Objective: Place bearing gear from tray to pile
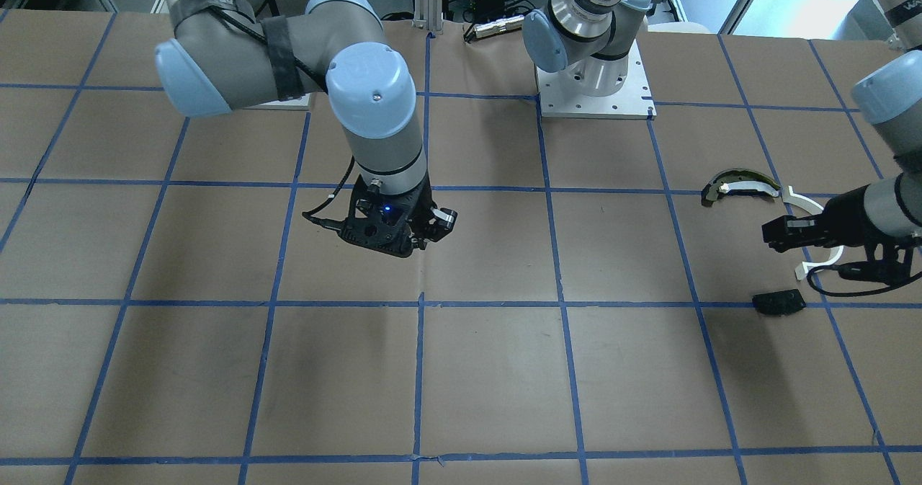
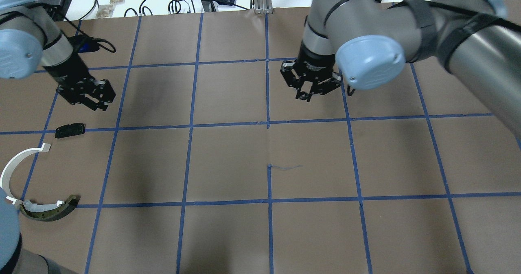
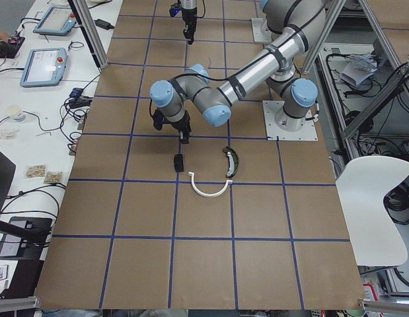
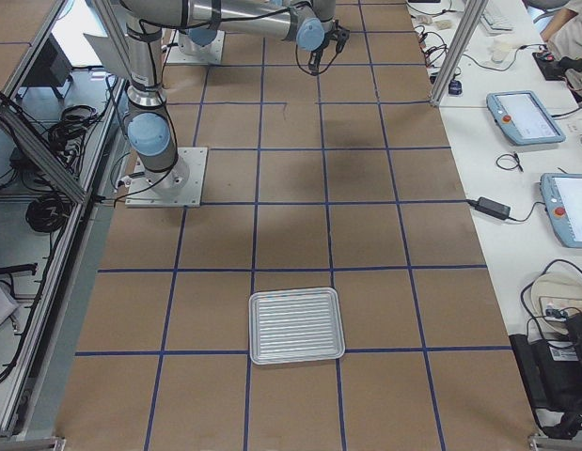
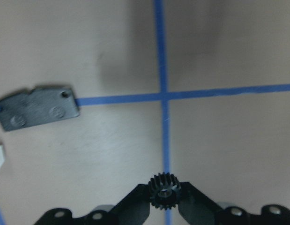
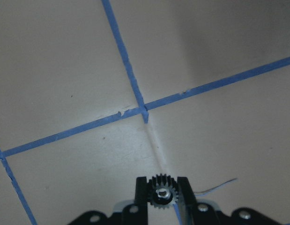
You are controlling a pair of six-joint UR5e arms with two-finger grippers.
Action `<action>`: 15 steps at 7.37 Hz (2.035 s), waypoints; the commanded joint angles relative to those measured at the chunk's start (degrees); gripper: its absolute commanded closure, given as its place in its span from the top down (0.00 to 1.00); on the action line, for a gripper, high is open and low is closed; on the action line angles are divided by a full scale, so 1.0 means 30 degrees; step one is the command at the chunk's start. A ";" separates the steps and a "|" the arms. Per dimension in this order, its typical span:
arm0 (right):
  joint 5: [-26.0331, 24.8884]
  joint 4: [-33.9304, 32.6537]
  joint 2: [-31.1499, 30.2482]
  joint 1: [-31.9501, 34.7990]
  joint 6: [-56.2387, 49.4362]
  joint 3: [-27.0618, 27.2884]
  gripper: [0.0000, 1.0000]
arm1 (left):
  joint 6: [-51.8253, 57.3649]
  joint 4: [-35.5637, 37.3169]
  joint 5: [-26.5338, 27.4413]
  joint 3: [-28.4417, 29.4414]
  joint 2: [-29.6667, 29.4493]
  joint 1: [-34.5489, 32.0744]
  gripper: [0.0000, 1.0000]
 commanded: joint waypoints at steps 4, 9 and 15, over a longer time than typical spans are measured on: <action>-0.1064 -0.0281 0.0274 0.0335 0.0345 0.0049 0.98 | 0.1452 0.0957 0.0320 -0.0146 -0.2133 0.2572 0.00; -0.1247 0.5122 -0.3963 -0.5423 -0.8191 -0.1381 1.00 | 0.1246 0.1285 0.0144 -0.0117 -0.3515 0.2367 0.08; -0.1659 0.6722 -0.5818 -0.5876 -1.1549 -0.1625 1.00 | -0.0235 0.1227 0.0173 0.0290 -0.2819 0.1844 0.89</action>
